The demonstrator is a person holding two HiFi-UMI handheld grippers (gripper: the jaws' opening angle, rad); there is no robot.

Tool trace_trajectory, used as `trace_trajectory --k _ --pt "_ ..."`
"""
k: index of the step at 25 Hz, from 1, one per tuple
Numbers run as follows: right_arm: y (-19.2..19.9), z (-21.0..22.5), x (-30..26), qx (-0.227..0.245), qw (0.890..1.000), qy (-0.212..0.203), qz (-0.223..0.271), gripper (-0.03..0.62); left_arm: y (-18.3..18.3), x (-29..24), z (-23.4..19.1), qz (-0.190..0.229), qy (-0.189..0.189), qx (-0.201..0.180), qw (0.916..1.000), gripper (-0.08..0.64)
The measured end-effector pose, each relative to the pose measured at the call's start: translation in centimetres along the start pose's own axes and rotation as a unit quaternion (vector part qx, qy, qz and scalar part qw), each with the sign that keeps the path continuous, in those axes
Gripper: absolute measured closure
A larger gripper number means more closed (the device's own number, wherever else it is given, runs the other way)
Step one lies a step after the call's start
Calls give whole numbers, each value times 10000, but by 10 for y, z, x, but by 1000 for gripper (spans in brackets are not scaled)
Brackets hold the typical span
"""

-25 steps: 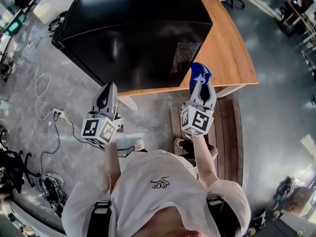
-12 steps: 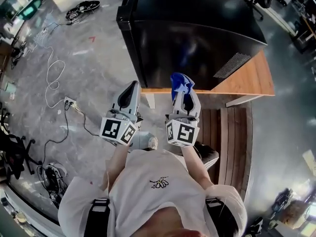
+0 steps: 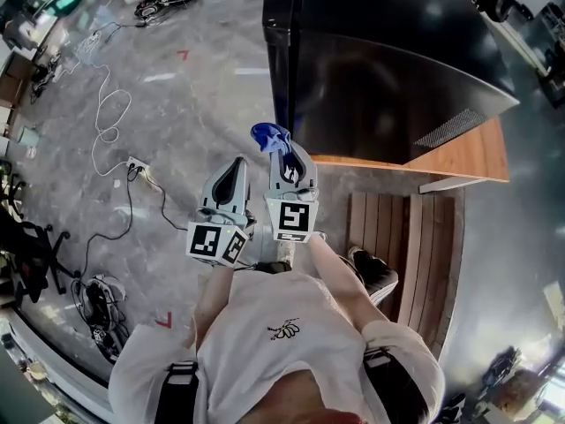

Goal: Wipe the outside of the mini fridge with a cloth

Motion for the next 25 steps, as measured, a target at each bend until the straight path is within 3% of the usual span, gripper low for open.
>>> trace_trajectory --k 10,18,25 --pt "7 2 -19 198 9997 147 84 531 7 0 -14 -191 -83 -171 9996 555" --pt "3 33 2 270 9980 425 376 531 12 -14 15 -139 209 -69 9997 555" --pt "2 82 34 244 9961 775 346 531 20 -29 56 -133 395 -33 9991 555"
Point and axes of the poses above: the fingertips, and each gripper's own axes: x backward along the fingers, z to its right, y out of its underside, the point moved 10 cm from there along x, backward along the fingers, and after that the axes turned 6 degrees about -y, right-handed, at the moved point
